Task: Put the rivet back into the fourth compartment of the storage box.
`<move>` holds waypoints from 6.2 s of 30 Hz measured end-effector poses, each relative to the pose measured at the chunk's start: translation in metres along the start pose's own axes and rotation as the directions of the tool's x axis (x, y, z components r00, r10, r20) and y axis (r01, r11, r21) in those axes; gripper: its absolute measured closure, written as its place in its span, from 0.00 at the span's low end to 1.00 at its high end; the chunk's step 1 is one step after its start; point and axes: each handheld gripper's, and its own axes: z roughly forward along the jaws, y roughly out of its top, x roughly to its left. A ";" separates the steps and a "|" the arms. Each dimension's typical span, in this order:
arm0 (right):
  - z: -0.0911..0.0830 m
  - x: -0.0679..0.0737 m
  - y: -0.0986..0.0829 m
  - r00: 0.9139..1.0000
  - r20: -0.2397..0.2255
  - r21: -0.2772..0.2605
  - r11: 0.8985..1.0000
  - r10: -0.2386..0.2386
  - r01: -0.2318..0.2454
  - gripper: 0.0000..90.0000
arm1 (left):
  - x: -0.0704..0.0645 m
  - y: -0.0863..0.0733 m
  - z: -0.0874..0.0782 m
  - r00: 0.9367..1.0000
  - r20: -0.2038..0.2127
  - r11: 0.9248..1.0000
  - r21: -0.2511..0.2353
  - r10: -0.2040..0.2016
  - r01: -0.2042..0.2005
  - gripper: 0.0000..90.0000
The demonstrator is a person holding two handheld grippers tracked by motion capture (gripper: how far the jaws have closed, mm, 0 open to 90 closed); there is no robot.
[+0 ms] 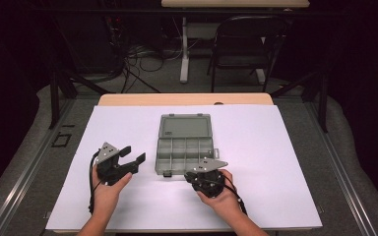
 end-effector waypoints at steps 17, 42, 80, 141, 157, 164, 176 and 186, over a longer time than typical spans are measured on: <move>-0.008 -0.008 0.001 1.000 0.022 -0.016 1.000 0.012 -0.012 0.92 | 0.000 0.000 0.000 1.000 -0.001 1.000 -0.003 0.000 0.000 0.38; -0.030 -0.036 0.007 0.994 0.094 -0.058 0.997 0.056 -0.051 0.92 | 0.000 0.000 -0.001 1.000 0.001 1.000 0.000 0.001 -0.001 0.38; 0.002 -0.099 0.052 0.970 0.215 0.025 0.992 0.114 -0.122 0.92 | 0.001 -0.001 0.001 1.000 -0.002 1.000 0.004 -0.003 0.003 0.38; 0.015 -0.094 0.044 0.972 0.222 0.064 0.993 0.083 -0.099 0.57 | 0.000 -0.001 0.003 1.000 0.004 1.000 0.012 0.009 -0.009 0.39; -0.014 -0.079 0.044 0.961 0.244 0.137 0.986 -0.128 0.097 0.46 | 0.000 0.006 0.015 0.999 0.041 0.999 0.047 -0.005 0.004 0.42; -0.030 -0.087 0.047 0.968 0.244 0.098 0.995 -0.056 0.032 0.49 | 0.004 0.014 0.020 0.999 0.035 0.998 0.059 0.000 -0.002 0.42; -0.044 -0.103 0.062 0.968 0.225 0.057 0.990 0.113 -0.128 0.53 | 0.013 0.044 0.025 0.996 0.073 0.995 0.093 -0.054 0.047 0.44; -0.044 -0.109 0.089 0.958 0.257 0.098 0.982 0.129 -0.159 0.51 | 0.014 0.070 0.039 0.994 0.085 0.987 0.148 -0.071 0.058 0.46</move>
